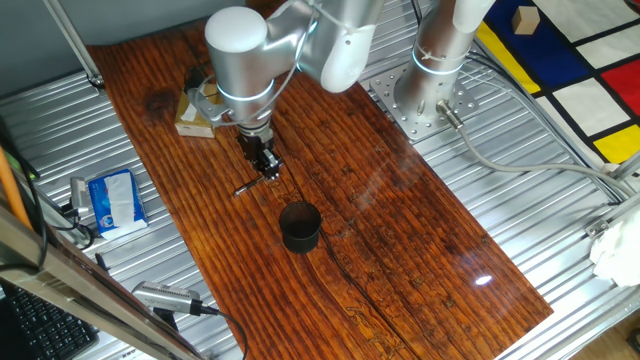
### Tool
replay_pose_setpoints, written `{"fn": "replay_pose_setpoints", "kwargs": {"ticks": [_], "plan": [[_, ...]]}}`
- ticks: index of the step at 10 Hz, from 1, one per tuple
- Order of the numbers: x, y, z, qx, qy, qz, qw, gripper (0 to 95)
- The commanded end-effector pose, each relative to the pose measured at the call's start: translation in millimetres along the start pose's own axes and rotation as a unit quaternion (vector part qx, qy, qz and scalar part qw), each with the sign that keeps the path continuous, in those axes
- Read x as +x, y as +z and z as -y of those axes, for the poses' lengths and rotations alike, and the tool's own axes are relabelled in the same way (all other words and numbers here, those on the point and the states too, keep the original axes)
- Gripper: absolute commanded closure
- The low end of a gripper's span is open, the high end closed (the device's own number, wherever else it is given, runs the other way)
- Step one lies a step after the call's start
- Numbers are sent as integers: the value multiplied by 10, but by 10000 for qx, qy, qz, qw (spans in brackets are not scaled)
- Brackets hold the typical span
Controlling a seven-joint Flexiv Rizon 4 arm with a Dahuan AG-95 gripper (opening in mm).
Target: Put the pen into the pen holder
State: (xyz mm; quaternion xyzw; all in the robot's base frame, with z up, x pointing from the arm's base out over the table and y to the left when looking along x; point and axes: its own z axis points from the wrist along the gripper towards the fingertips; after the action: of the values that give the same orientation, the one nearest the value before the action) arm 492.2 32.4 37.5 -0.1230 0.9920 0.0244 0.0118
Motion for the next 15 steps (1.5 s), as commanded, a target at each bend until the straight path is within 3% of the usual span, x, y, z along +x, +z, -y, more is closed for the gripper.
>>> {"fn": "replay_pose_setpoints", "kwargs": {"ticks": [1,3,6,8,9,15], "plan": [[-4,-3,0,13,4,-10,10000,570],[-2,29,2,23,31,-16,10000,570],[26,180,31,39,15,45,10000,570],[43,182,55,52,-9,29,10000,570],[54,211,68,66,-10,40,10000,760],[61,281,64,114,-22,61,9999,760]]}}
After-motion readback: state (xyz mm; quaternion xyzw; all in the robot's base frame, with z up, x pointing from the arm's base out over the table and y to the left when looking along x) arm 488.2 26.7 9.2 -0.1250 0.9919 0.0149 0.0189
